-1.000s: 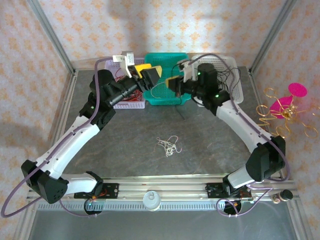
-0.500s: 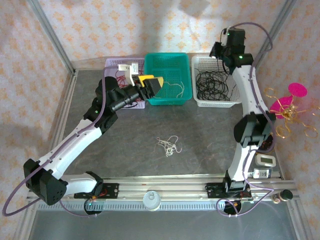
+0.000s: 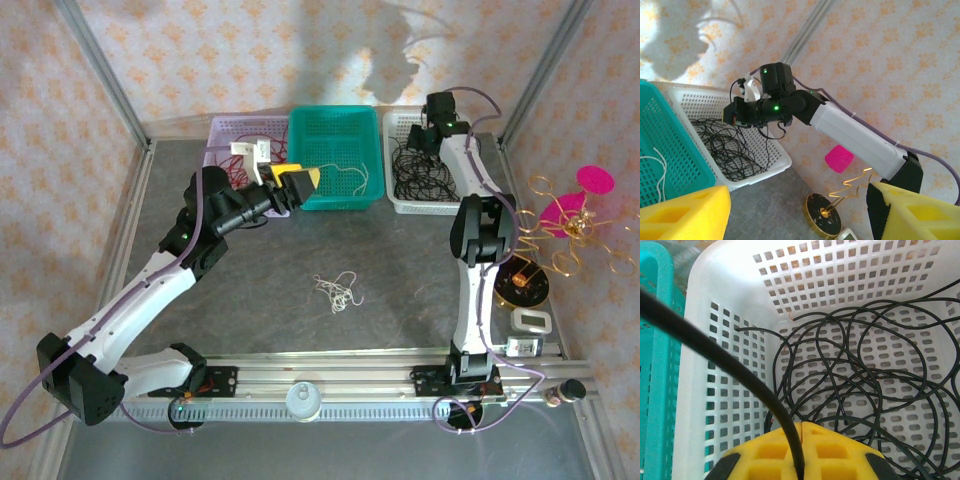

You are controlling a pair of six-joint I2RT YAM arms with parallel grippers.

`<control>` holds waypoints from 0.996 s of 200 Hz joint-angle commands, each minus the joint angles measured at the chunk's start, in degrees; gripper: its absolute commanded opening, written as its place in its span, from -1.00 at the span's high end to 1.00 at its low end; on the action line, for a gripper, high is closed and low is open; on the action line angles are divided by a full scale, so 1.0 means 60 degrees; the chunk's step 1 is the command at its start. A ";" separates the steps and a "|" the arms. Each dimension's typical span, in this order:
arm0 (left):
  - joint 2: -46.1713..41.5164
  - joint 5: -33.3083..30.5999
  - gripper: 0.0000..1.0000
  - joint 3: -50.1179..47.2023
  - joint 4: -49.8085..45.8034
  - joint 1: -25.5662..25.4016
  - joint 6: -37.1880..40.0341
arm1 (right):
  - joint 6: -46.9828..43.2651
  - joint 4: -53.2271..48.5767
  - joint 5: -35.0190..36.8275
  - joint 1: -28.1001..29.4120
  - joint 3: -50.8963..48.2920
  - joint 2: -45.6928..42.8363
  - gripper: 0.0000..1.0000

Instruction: Untangle the cables

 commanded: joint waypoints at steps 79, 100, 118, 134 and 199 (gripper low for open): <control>0.0714 -0.0213 -0.34 -0.0670 -0.1296 0.0101 0.0424 | 0.0539 -0.0245 0.0603 0.0026 0.0266 -0.1055 -0.15; 0.0884 -0.0207 -0.32 -0.0775 -0.1363 0.0094 0.0446 | 0.0652 -0.0296 0.0350 0.0034 -0.0170 -0.1689 -0.18; 0.1000 -0.0072 -0.32 -0.0849 -0.1265 0.0093 0.0419 | 0.0566 -0.0592 0.0179 0.0027 -0.0304 -0.2050 -0.26; 0.1125 0.0017 -0.32 -0.0863 -0.1235 0.0094 0.0459 | 0.0613 -0.0850 0.0043 0.0027 -0.0464 -0.2456 -0.29; 0.1363 -0.0150 -0.23 -0.1352 -0.2062 0.0091 0.1011 | 0.1726 0.1019 -0.0847 0.1809 -0.7505 -0.6749 -0.05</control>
